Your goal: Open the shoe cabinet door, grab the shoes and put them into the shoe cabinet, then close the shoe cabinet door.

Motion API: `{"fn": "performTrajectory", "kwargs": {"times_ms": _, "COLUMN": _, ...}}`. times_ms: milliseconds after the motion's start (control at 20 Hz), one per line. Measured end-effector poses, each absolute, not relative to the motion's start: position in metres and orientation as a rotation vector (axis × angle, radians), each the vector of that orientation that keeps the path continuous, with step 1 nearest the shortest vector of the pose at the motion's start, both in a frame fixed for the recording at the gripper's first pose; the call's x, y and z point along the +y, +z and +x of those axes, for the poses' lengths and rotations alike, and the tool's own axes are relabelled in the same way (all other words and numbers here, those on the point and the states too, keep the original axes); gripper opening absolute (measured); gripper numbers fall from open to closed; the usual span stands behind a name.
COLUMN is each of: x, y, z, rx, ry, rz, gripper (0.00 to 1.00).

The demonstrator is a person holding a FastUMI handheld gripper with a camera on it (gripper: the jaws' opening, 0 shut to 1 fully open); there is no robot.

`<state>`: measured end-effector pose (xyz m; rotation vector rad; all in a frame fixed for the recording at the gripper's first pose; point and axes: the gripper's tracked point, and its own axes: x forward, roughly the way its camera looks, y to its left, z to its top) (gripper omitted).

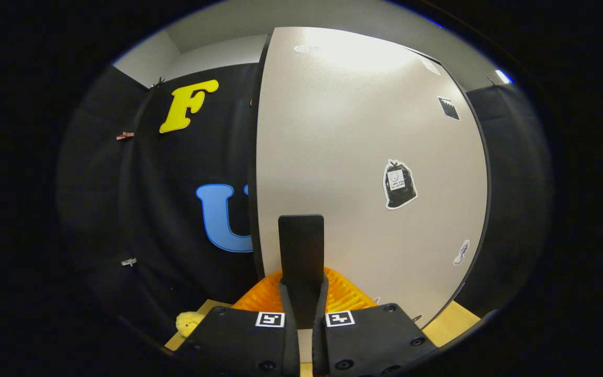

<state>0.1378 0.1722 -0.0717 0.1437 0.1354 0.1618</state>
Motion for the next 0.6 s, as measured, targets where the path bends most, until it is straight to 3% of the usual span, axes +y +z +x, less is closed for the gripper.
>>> {"fn": "performTrajectory", "kwargs": {"times_ms": 600, "x": 0.105, "y": -0.059, "z": 0.043, "rx": 0.11, "ry": 0.183, "rz": 0.145, "gripper": 0.13}}
